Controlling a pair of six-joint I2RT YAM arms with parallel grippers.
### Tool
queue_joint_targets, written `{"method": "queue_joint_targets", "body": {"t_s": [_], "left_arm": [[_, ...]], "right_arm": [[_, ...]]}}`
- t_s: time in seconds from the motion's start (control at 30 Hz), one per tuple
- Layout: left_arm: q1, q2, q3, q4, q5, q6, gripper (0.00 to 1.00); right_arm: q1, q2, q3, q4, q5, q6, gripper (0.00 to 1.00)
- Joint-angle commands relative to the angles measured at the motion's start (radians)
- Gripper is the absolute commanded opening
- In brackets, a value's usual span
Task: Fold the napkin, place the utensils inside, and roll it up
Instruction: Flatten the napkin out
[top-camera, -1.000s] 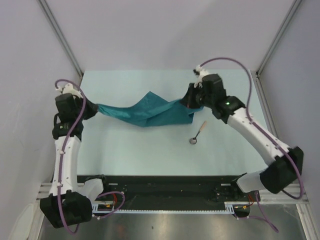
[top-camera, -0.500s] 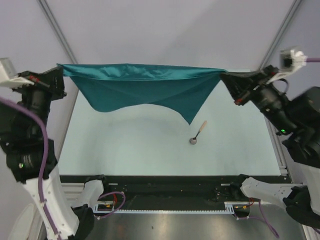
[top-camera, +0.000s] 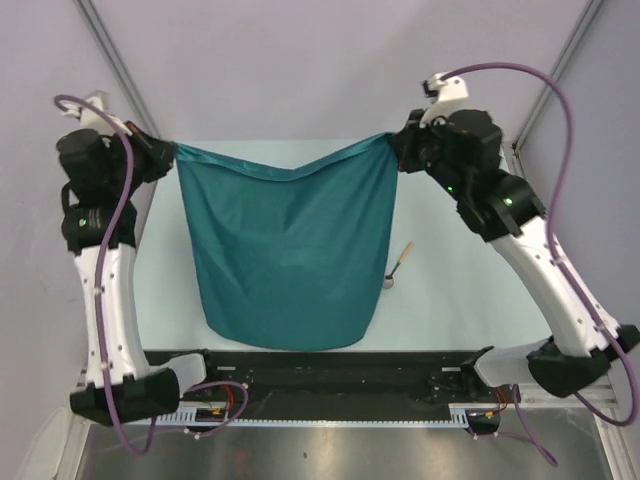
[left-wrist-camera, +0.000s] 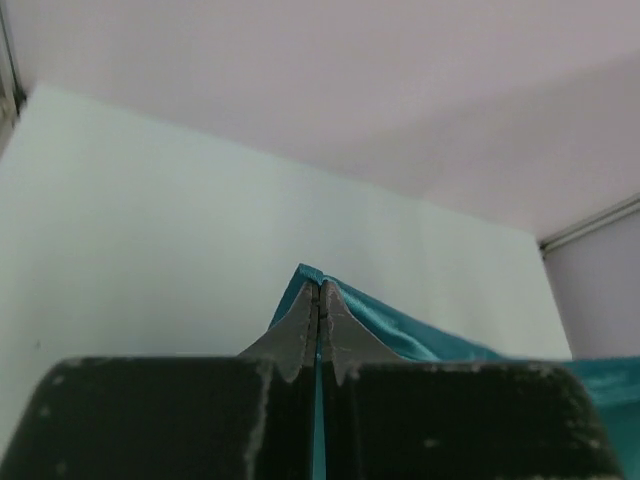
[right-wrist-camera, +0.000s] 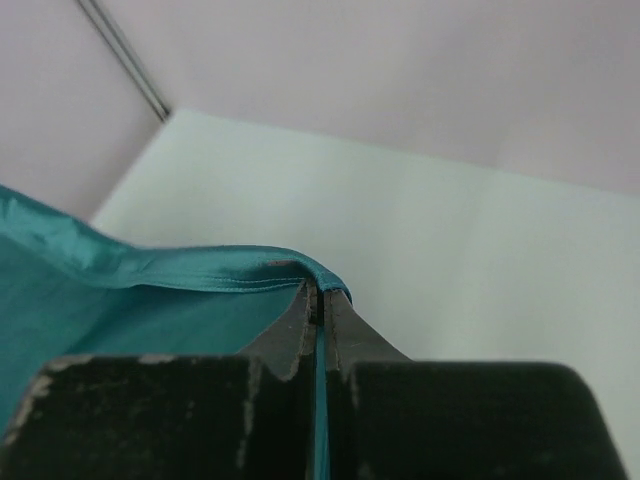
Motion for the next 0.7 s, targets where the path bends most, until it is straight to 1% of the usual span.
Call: {"method": "queue_joint_targets", "body": {"t_s": [0.0,0.2,0.27,0.3,0.4,0.53,0.67], "left_arm": [[0.006,0.011,-0.038,0.056,0.039,0.004,0.0],[0.006,-0.069,-0.012,0.025,-0.015,0.016,0.0],[0.007,-0.094,0.005,0.005,-0.042,0.029,0.0],[0.006,-0.118,0.012,-0.008,-0.053,0.033,0.0],[0.007,-0.179,0.038,-0.062,-0.09,0.064,0.0],[0.007,-0.235,0.123,-0.166,-0.165,0.104,0.0],[0.006,-0.229,0.256,-0.263,-0.196,0.122,0.0]], "right_arm": [[-0.033,0.011,-0.005,0.045,-0.022,-0.014,0.0],[-0.018,-0.032,-0.005,0.043,-0.038,-0.053,0.0],[0.01,-0.052,-0.021,0.04,-0.006,-0.108,0.0],[0.048,-0.062,-0.024,0.042,0.036,-0.128,0.0],[0.1,-0.114,-0.028,0.023,0.096,-0.156,0.0],[0.151,-0.174,-0.019,0.007,0.133,-0.19,0.0],[0.183,-0.207,0.011,0.005,0.141,-0.199,0.0]]}}
